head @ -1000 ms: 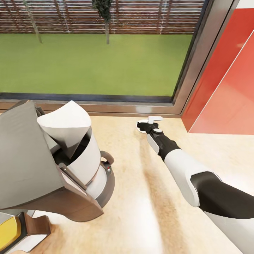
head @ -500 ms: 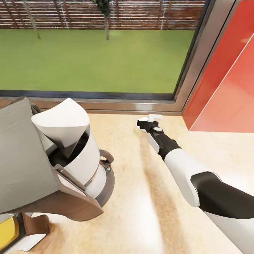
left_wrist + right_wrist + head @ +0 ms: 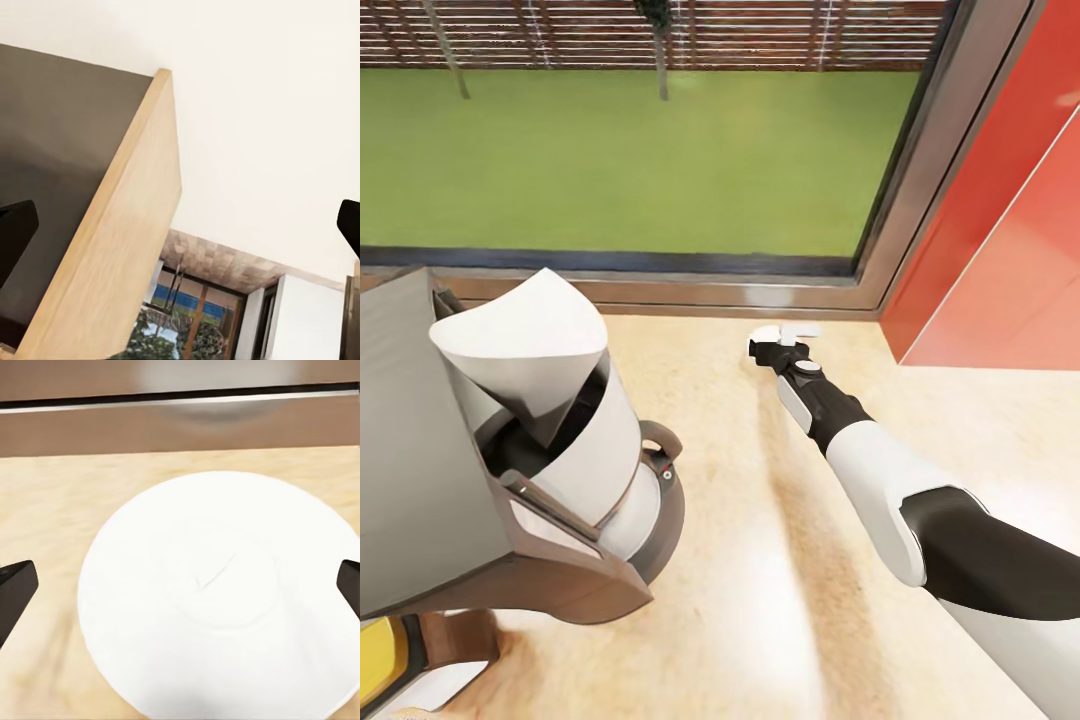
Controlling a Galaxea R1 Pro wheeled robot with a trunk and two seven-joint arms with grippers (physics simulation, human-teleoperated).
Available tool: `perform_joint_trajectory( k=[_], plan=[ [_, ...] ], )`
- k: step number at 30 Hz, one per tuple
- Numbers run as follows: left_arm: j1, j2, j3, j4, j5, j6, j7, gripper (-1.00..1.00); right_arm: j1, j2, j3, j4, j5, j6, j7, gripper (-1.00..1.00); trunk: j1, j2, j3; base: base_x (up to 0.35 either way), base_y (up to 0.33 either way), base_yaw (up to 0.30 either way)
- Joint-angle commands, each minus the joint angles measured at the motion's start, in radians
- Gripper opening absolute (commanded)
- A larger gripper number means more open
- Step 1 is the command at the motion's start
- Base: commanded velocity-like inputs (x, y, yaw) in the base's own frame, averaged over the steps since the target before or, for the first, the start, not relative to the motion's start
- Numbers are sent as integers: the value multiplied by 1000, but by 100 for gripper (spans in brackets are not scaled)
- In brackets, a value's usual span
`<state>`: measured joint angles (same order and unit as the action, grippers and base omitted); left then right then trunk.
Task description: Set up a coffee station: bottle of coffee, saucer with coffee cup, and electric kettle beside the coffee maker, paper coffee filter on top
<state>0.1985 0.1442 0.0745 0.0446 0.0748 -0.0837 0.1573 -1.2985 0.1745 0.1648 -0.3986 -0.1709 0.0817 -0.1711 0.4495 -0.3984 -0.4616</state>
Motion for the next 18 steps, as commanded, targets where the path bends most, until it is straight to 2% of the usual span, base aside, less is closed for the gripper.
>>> perform_joint_trajectory(
  k=[1,18],
  plan=[
    [0,0,7,1,7,-7,-1,100,-1,0,7,-1,-10,4,-8,100,1,-2,-3,0,0,0],
    [-1,0,7,1,7,-7,-1,100,-1,0,7,-3,-10,3,-8,100,1,-2,-30,0,0,0]
  ],
)
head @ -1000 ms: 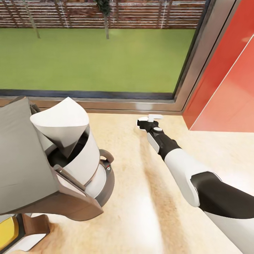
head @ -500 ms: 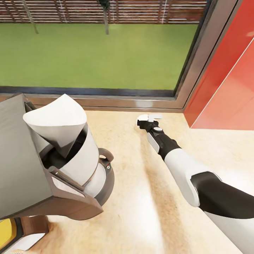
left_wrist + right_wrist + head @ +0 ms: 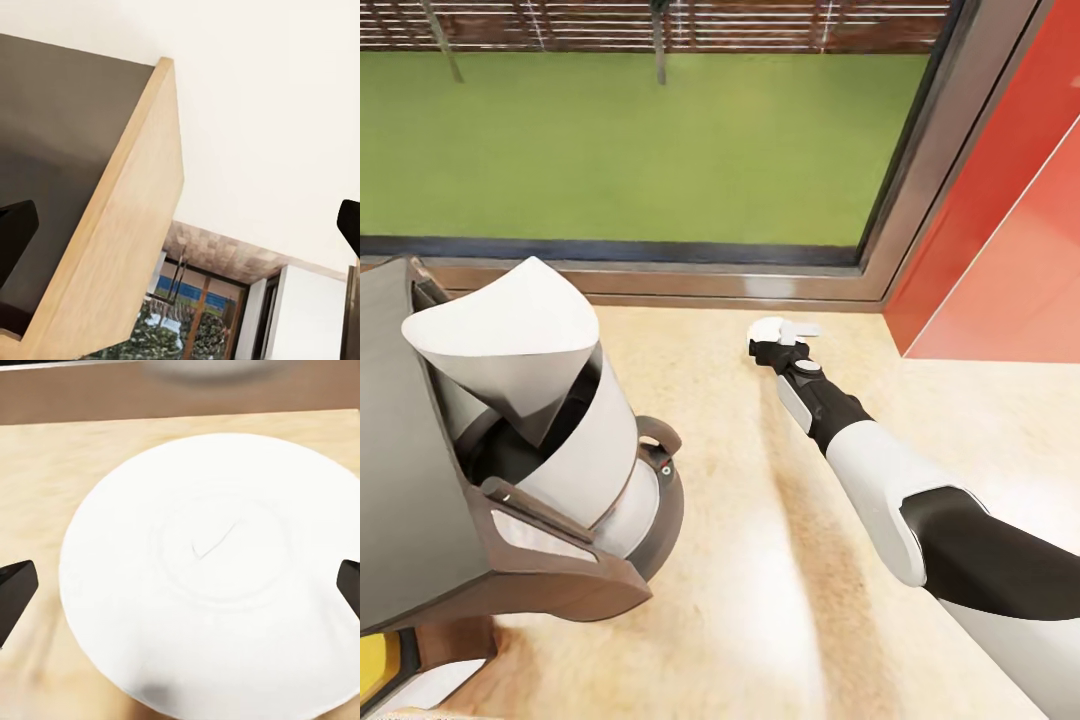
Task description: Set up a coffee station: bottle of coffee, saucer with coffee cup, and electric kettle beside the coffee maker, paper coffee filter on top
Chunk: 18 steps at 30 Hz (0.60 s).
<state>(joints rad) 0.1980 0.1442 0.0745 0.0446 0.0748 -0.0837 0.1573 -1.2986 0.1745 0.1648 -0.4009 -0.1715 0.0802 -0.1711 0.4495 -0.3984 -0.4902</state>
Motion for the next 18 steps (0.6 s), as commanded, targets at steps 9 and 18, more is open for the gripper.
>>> perform_joint_trajectory(
  k=[9,18],
  plan=[
    [0,0,7,1,7,-7,-1,100,-1,-4,7,-37,-10,6,-8,100,1,-2,-16,0,0,0],
    [0,0,7,1,7,-7,-1,100,-1,-4,7,-42,-10,6,-8,100,1,-2,-20,0,0,0]
  ],
)
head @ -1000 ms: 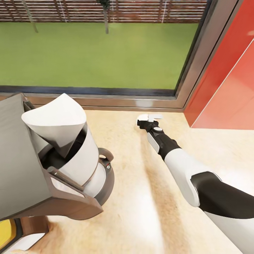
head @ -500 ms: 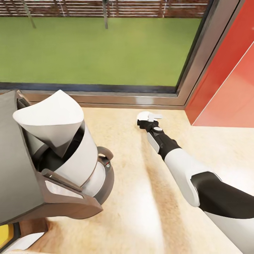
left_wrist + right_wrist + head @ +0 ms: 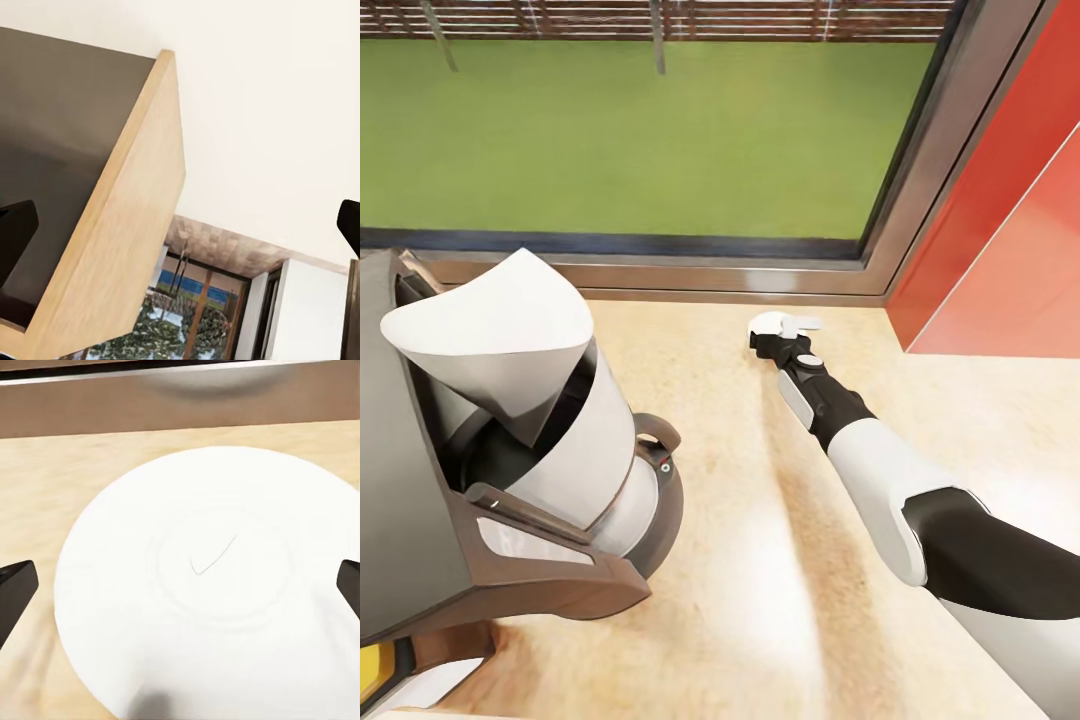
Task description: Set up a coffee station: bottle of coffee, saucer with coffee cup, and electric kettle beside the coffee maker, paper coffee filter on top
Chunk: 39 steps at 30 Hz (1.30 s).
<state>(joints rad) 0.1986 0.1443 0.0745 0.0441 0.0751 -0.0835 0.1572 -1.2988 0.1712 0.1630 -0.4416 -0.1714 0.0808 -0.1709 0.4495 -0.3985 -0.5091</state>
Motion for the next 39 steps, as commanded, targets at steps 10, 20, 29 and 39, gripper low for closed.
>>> perform_joint_trajectory(
  k=[10,20,29,39],
  plan=[
    [-1,1,7,2,6,-7,-1,100,0,-12,8,-3,-9,5,-10,100,1,-2,-1,0,0,0],
    [-1,1,7,2,6,-7,-1,100,0,-16,9,-3,-10,5,-10,100,1,-2,-11,0,0,0],
    [0,1,7,2,6,-7,-1,100,0,-16,9,-3,-10,5,-10,100,1,-2,-22,0,0,0],
    [0,1,7,2,6,-7,-1,100,0,-18,9,-3,-10,5,-10,100,1,-2,-37,0,0,0]
  ],
)
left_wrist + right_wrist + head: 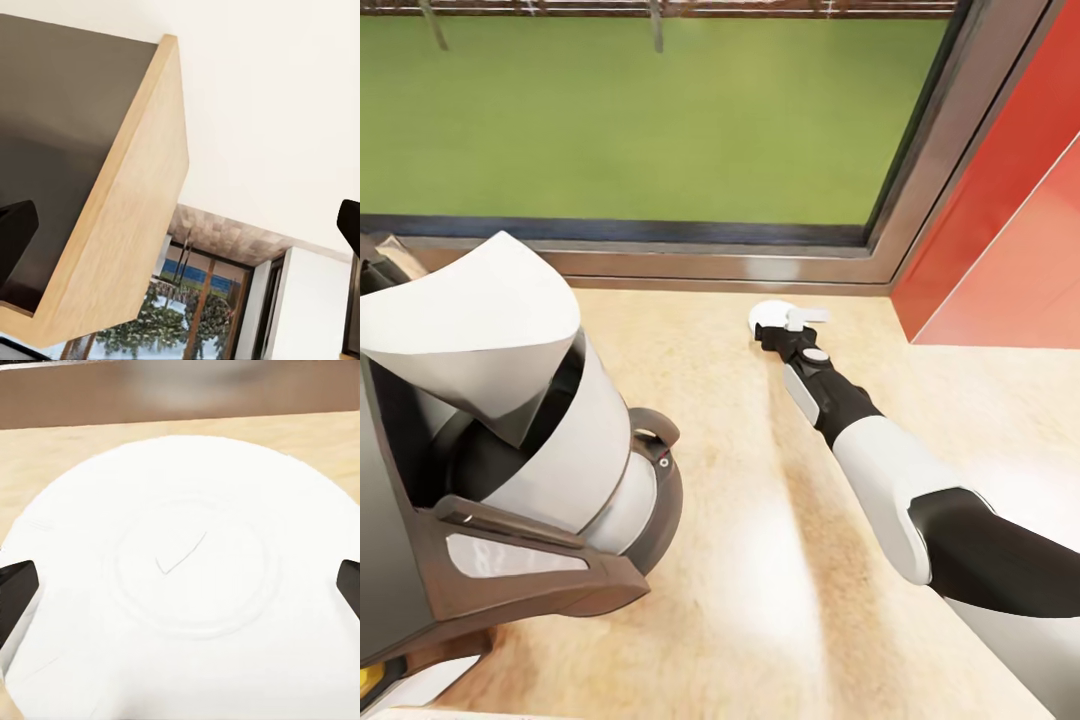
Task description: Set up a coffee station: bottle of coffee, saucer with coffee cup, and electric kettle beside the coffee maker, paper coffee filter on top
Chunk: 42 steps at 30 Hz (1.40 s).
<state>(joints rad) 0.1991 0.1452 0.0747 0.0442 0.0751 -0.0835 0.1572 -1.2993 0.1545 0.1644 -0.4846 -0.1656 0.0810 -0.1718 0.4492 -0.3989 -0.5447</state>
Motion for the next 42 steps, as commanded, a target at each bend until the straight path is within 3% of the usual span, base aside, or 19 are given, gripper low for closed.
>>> perform_joint_trajectory(
  k=[1,23,42],
  plan=[
    [0,0,7,2,6,-7,-1,100,0,-2,7,41,-15,5,-9,100,1,-1,-3,0,0,0],
    [0,0,7,2,6,-7,-1,100,2,-7,8,49,-14,5,-9,100,1,-1,-6,-2,0,0],
    [-1,2,8,2,6,-7,-1,100,6,-8,7,50,-12,6,-9,100,1,-1,-6,-106,0,0]
  ],
)
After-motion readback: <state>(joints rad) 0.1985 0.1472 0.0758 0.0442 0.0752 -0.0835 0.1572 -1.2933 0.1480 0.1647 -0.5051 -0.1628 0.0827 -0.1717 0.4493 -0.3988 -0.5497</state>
